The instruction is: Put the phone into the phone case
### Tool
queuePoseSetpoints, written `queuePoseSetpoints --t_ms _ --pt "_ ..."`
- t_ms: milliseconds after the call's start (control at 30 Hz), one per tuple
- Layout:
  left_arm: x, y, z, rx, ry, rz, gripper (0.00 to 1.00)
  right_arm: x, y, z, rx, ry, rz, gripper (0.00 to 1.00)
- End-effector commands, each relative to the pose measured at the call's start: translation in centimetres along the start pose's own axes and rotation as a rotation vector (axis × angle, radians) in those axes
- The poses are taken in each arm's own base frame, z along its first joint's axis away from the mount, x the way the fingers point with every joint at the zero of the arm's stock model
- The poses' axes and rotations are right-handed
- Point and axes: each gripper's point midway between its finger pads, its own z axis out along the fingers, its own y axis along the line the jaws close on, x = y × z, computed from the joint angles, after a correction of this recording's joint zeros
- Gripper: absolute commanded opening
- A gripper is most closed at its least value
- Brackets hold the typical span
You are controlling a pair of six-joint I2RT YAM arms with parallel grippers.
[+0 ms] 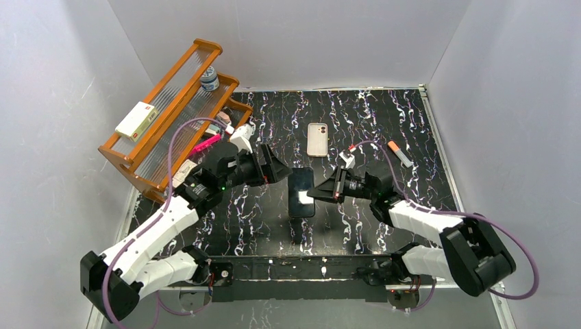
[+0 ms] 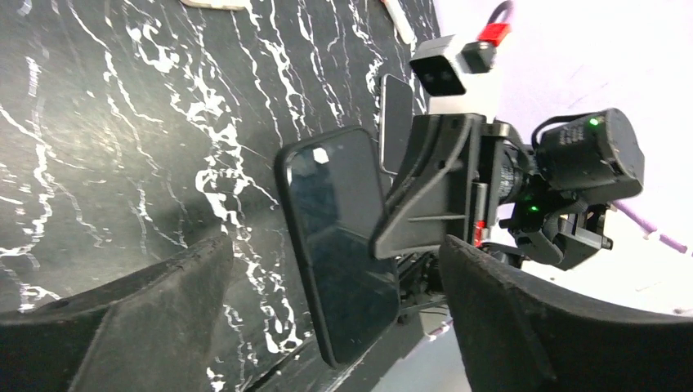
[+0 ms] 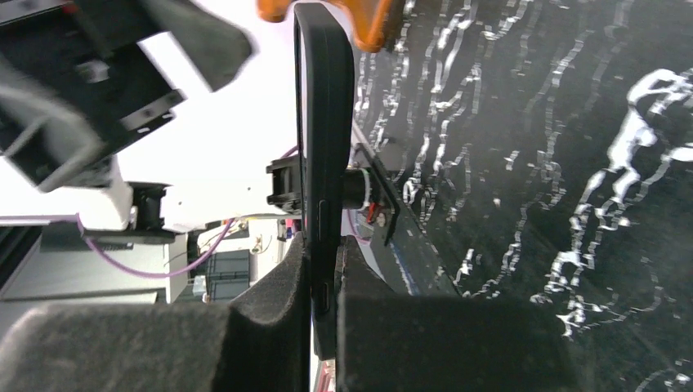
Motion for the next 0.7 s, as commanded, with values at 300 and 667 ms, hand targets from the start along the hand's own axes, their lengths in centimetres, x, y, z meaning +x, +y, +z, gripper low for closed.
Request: queuePoseSetpoints --t_ms 300,667 --pt "-1.8 4.6 -6.6 -0.242 -0.119 0.347 0.98 -0.7 -3.4 8.7 0.13 0.111 -0.113 0.01" --pt "-0.7 8.0 -8.1 -0.334 -0.142 0.429 0.98 1.8 -8.4 14.5 0.272 0.282 -0.172 0.01"
